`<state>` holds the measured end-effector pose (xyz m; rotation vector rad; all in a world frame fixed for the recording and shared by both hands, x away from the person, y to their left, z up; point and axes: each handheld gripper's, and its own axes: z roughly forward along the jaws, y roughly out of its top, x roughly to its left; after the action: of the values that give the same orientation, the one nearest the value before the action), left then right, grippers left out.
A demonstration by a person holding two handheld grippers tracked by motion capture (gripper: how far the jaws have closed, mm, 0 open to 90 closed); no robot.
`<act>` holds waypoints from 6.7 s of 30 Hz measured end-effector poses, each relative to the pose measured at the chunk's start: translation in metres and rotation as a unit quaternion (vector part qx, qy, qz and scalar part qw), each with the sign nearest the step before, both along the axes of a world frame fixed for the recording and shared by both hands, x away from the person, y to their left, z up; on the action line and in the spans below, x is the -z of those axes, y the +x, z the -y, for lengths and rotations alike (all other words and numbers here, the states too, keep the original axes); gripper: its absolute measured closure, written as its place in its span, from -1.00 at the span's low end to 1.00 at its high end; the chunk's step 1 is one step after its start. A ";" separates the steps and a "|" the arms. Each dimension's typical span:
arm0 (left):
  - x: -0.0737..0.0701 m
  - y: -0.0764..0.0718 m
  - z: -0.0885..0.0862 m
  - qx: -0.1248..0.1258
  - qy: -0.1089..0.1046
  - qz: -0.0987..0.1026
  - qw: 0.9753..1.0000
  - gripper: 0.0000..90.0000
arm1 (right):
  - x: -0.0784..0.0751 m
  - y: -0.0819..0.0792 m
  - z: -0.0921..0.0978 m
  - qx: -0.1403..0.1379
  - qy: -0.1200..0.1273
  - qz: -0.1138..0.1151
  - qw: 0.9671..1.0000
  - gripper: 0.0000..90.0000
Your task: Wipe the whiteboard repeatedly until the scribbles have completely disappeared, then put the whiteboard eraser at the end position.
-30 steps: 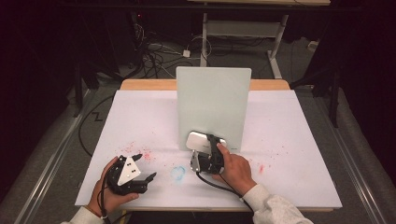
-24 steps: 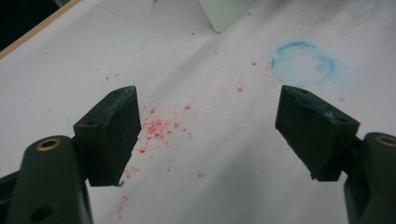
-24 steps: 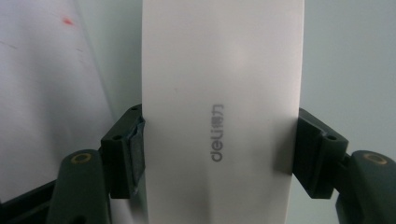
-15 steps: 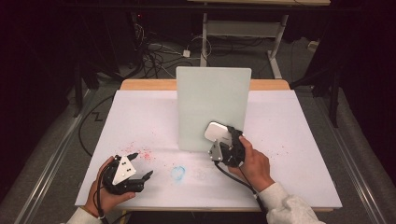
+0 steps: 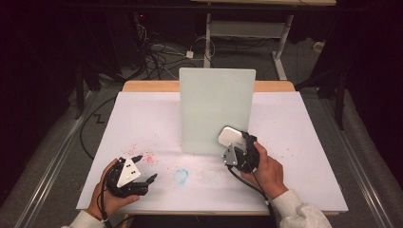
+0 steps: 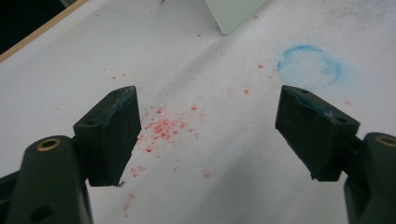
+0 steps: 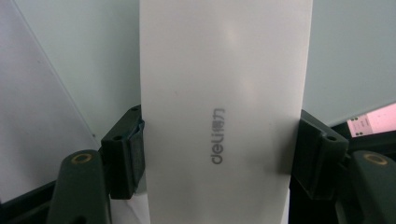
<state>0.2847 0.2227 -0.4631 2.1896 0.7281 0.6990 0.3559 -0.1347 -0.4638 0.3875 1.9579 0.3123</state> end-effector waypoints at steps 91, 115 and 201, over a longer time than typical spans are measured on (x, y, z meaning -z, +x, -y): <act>0.002 0.000 0.000 0.016 0.000 -0.004 1.000 -0.52 | -0.030 0.001 0.046 -0.008 0.182 -0.067 0.981 -0.31; 0.003 0.003 -0.002 0.013 -0.004 -0.007 1.000 -0.52 | -0.047 0.001 0.051 -0.034 0.257 -0.087 0.962 -0.31; 0.004 0.001 0.006 0.028 0.018 -0.008 0.999 -0.53 | -0.022 -0.036 -0.017 -0.202 0.131 -0.301 0.923 -0.34</act>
<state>0.2862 0.2167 -0.4675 2.2407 0.6648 0.6729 0.3196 -0.1175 -0.4421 0.2601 2.6146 0.8030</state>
